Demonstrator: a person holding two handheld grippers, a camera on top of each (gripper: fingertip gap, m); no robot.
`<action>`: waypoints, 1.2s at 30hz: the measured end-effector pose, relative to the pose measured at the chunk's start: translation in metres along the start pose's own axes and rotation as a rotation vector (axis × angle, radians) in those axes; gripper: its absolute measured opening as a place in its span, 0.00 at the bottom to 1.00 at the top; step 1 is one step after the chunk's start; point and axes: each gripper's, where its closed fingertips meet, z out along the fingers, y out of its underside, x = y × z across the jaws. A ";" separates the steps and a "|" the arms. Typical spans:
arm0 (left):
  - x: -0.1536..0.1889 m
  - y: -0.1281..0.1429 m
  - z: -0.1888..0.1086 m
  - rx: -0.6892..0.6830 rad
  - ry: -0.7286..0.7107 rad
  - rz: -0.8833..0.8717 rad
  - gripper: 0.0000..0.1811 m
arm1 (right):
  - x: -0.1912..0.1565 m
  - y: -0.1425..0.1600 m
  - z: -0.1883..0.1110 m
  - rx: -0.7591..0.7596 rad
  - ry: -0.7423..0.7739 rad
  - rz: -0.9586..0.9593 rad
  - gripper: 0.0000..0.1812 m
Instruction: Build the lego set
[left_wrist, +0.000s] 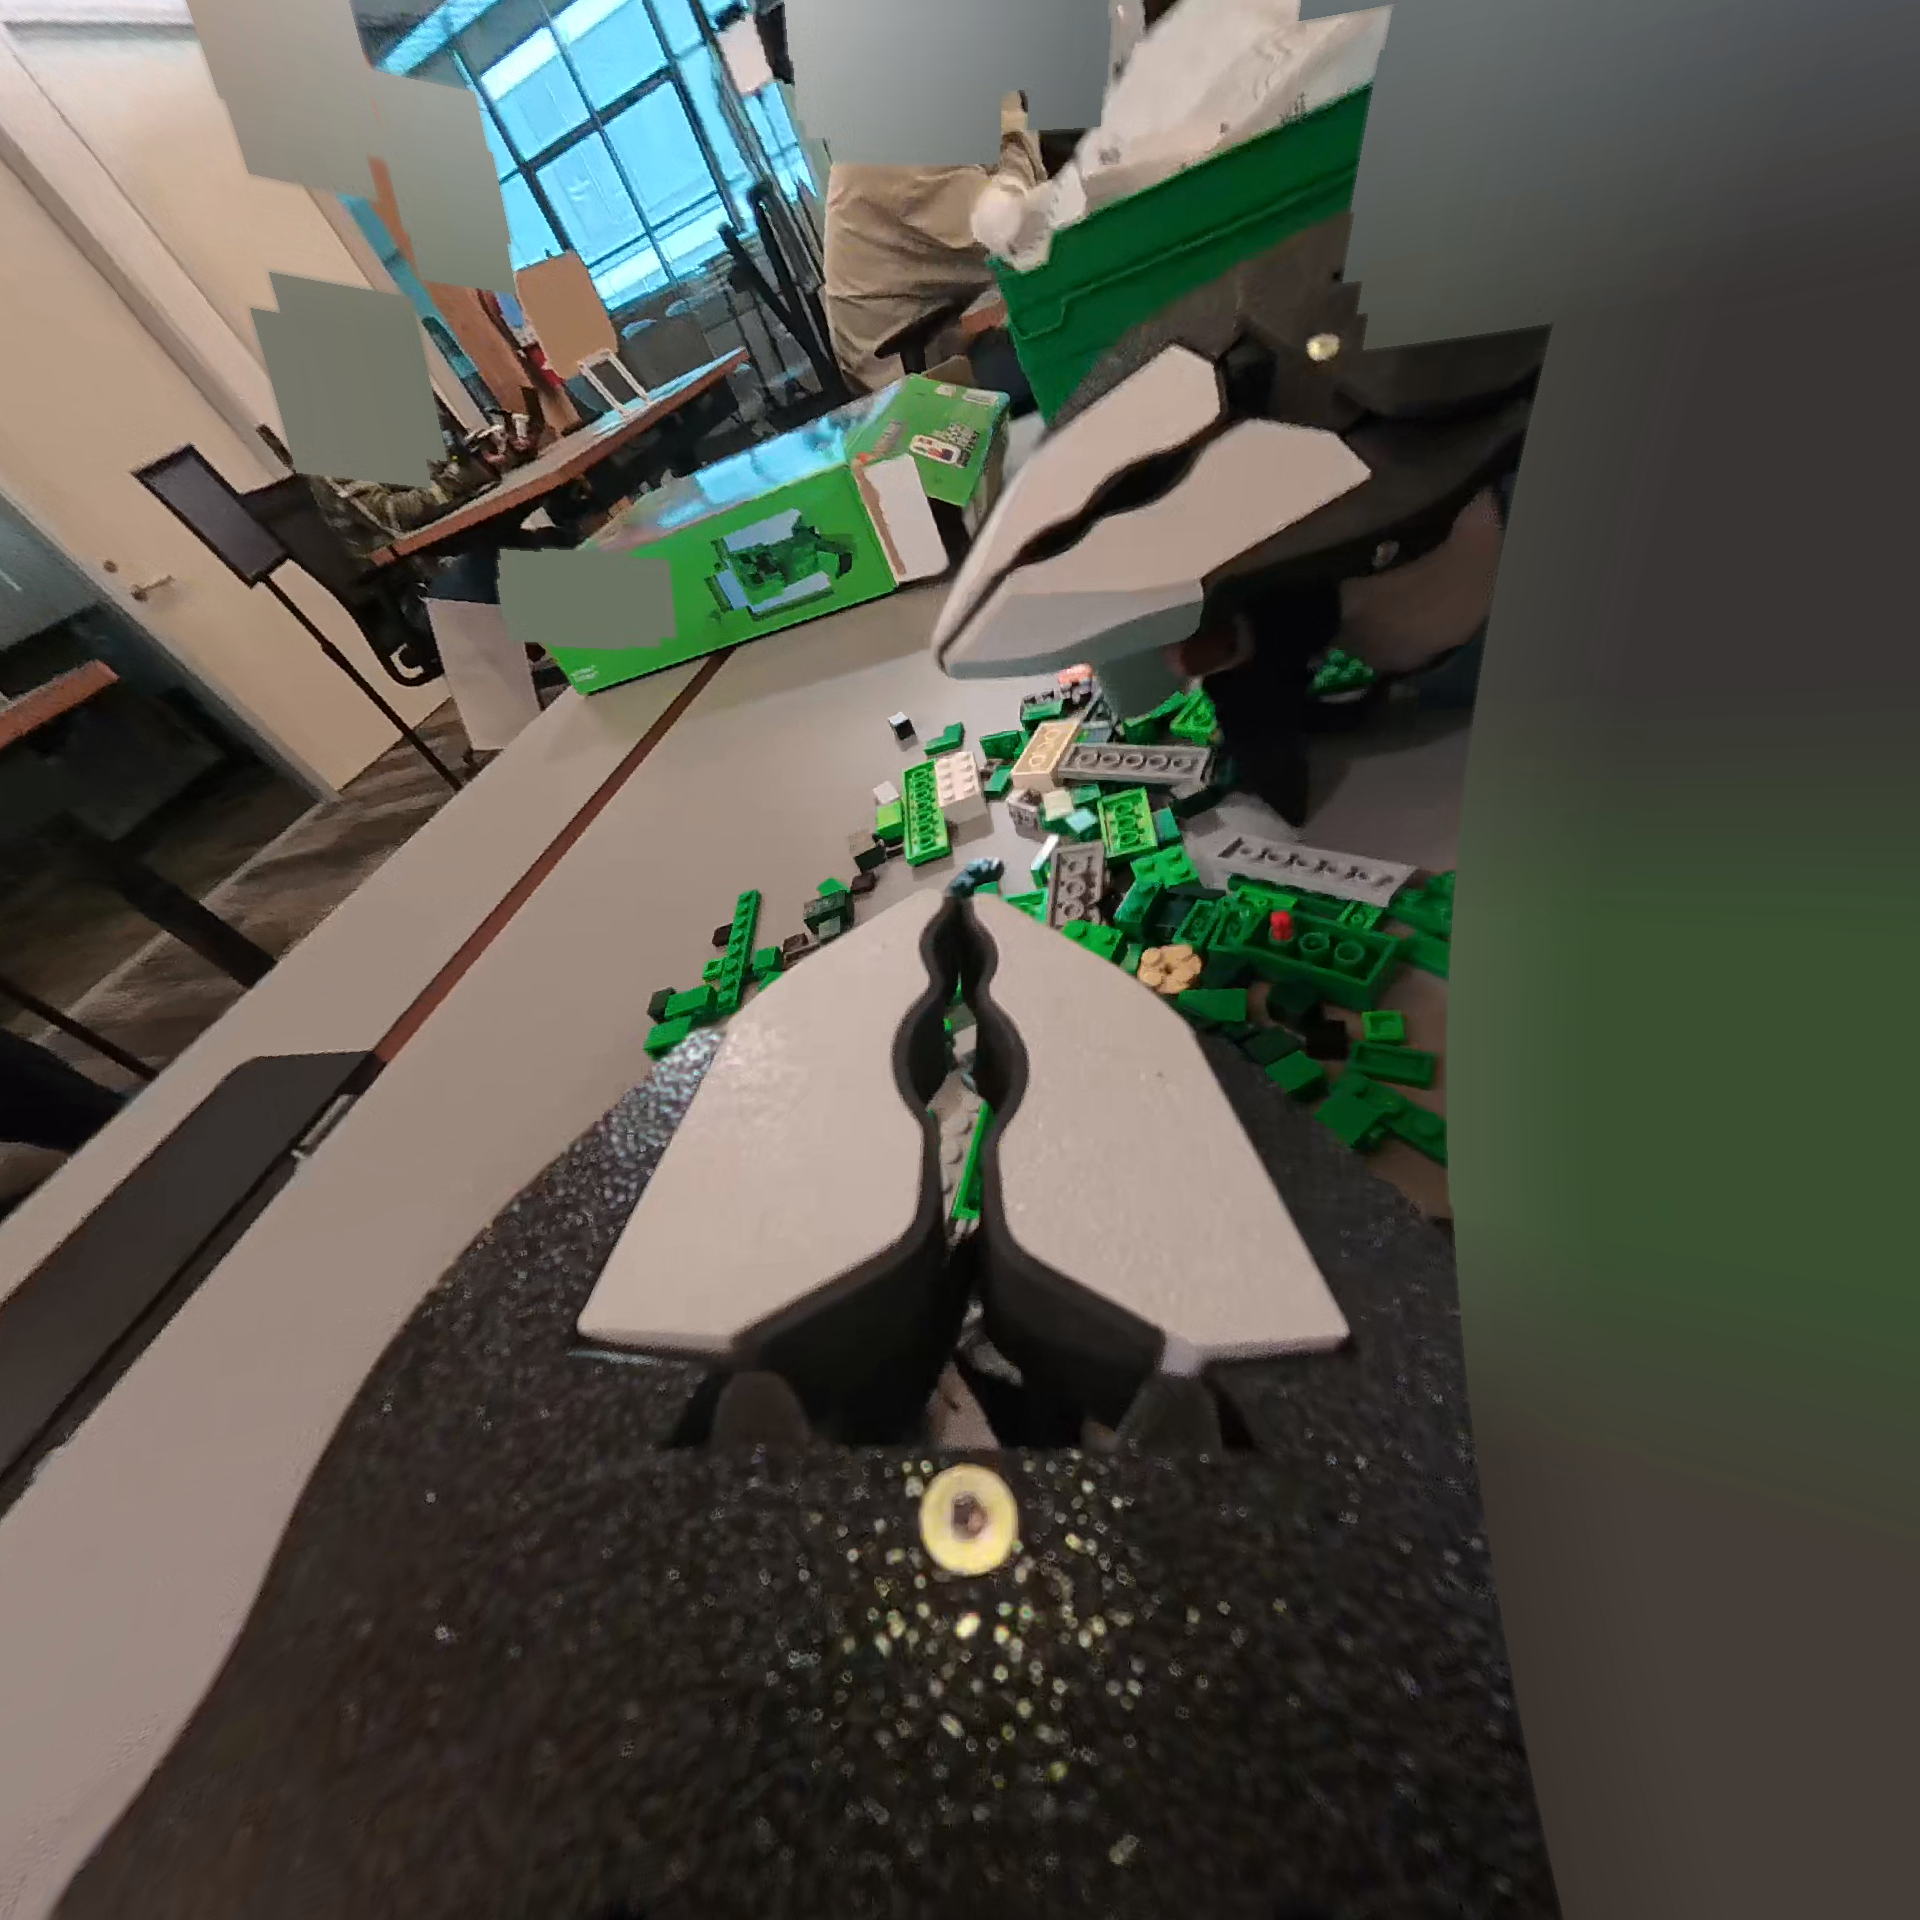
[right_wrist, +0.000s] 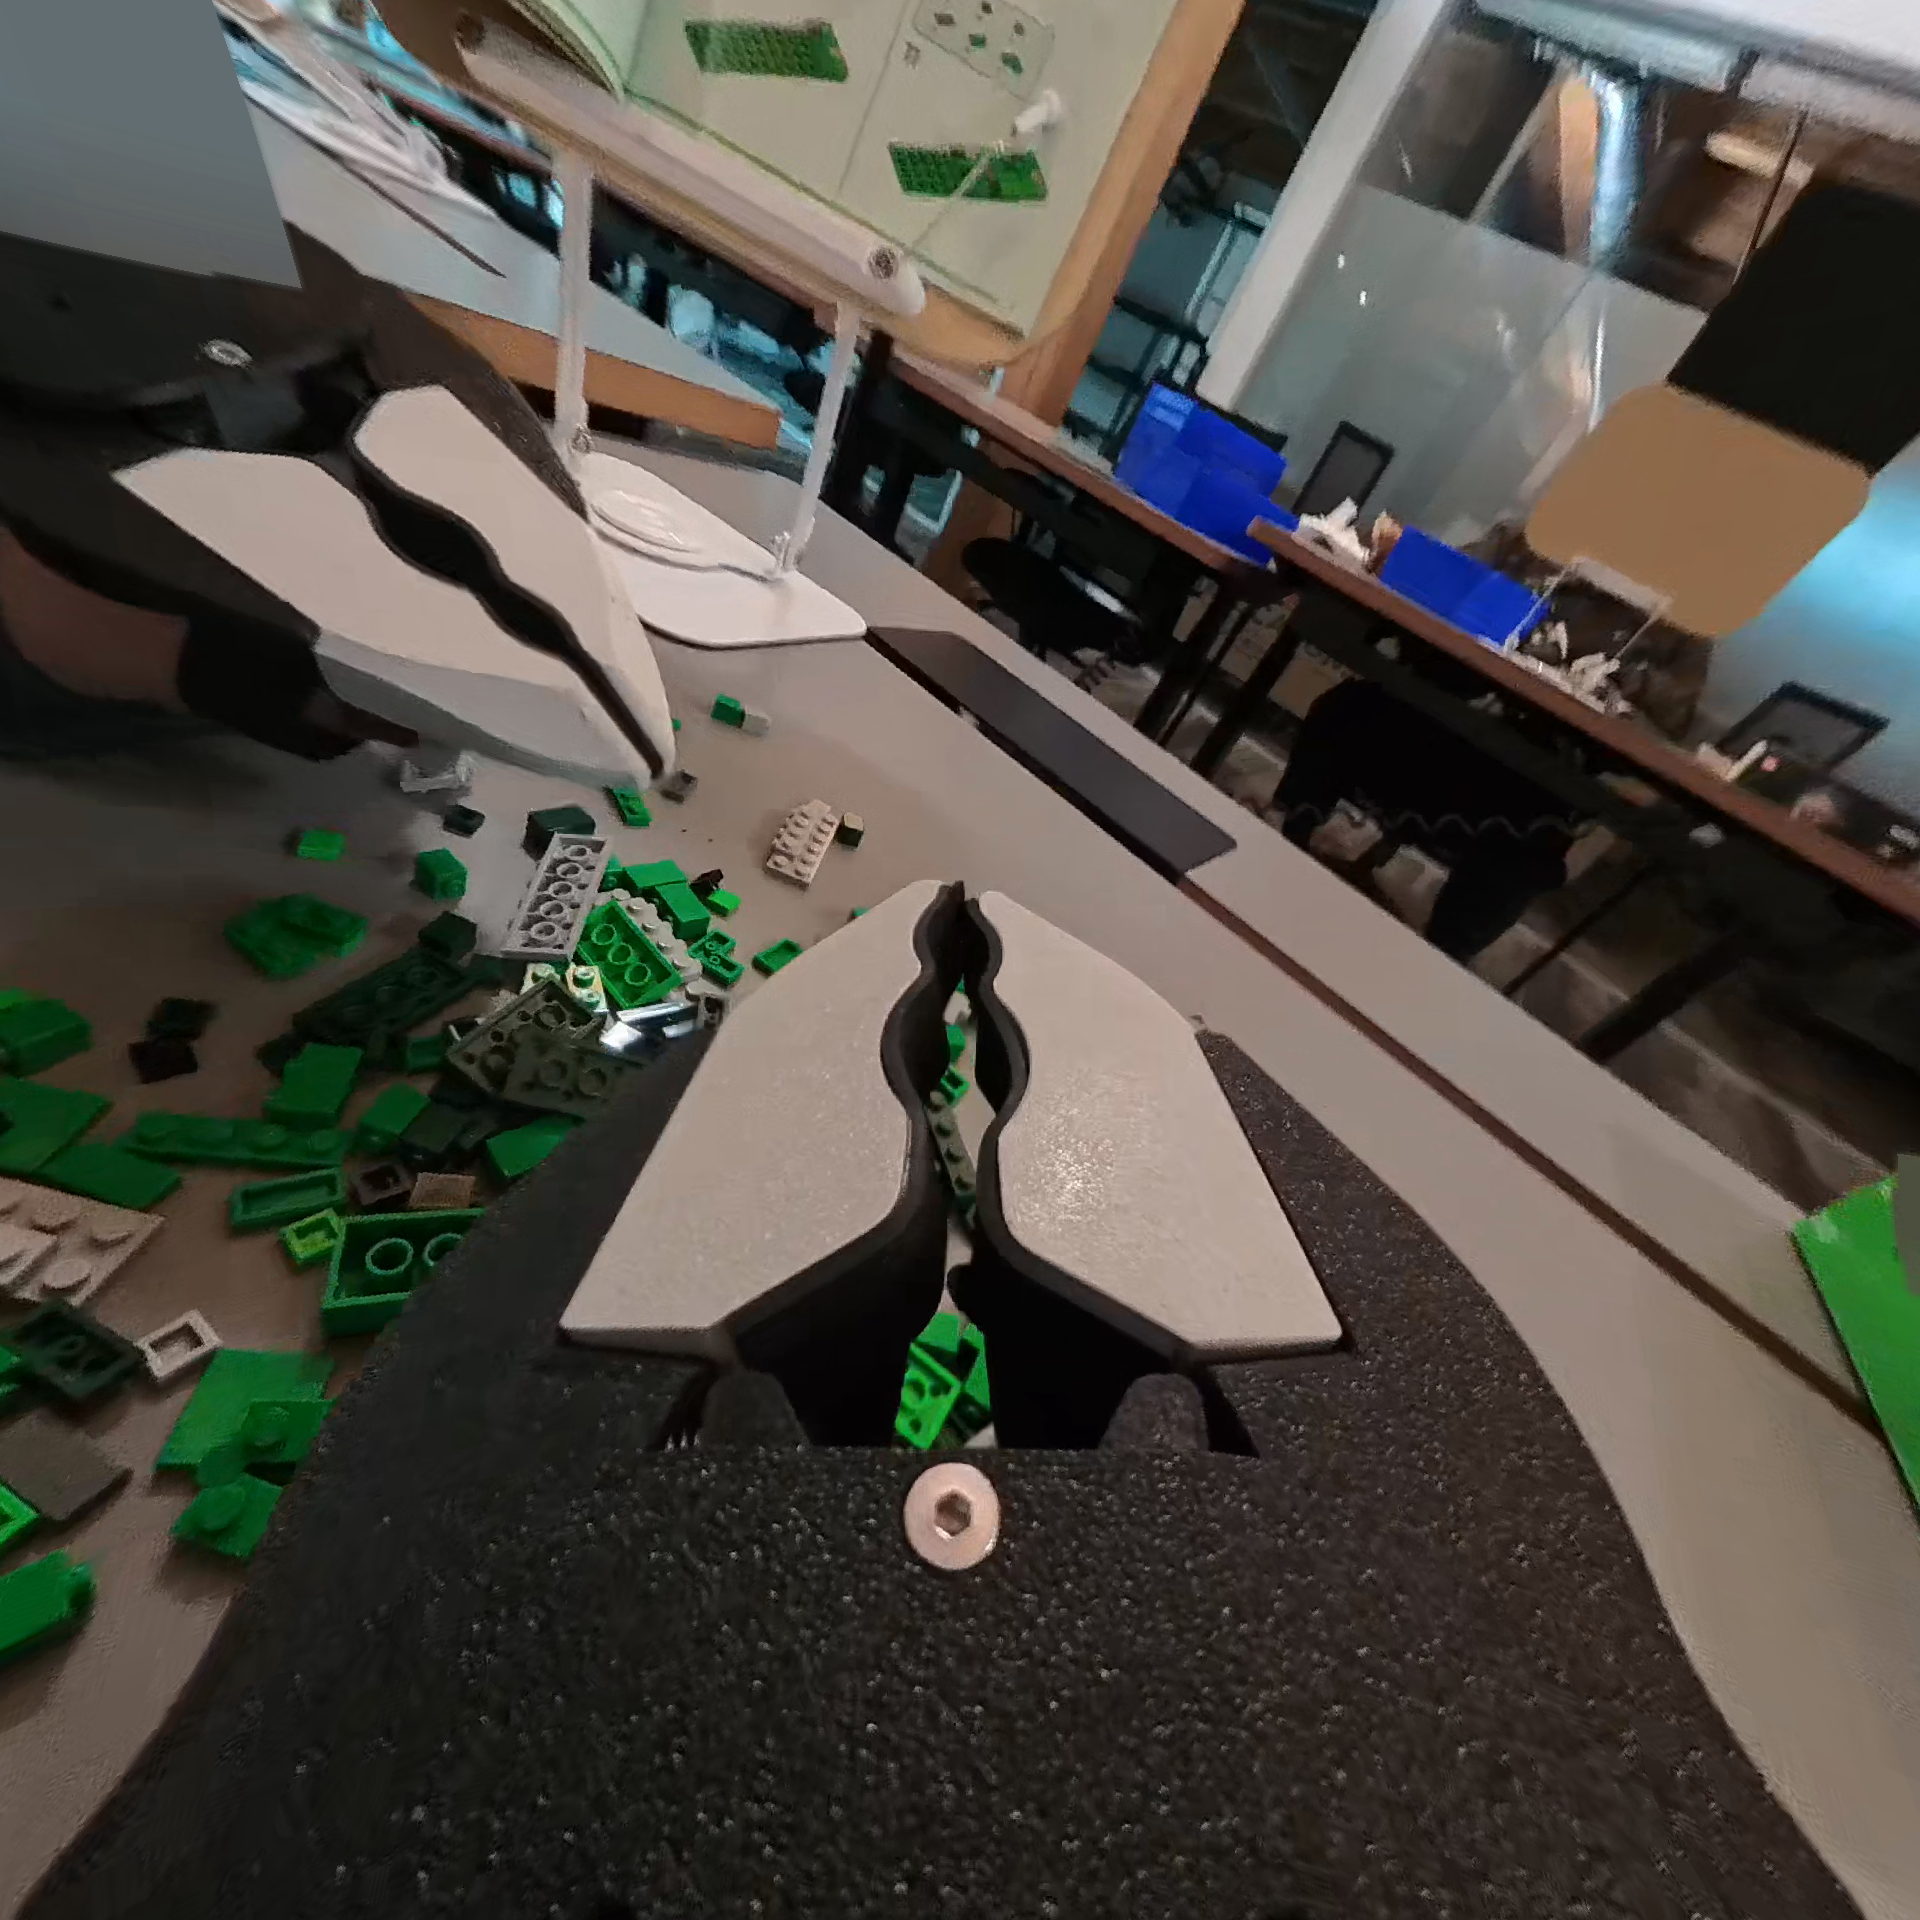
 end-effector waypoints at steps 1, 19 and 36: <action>-0.002 -0.002 -0.001 0.016 -0.005 -0.036 0.00 | -0.001 0.001 0.000 -0.019 -0.010 -0.011 0.00; -0.004 -0.010 -0.004 0.096 -0.017 -0.021 0.00 | -0.086 0.040 -0.004 -0.535 -1.018 -0.385 0.15; -0.005 -0.009 -0.003 0.091 -0.041 0.004 0.00 | -0.060 0.001 0.009 -0.195 -0.438 -0.144 0.07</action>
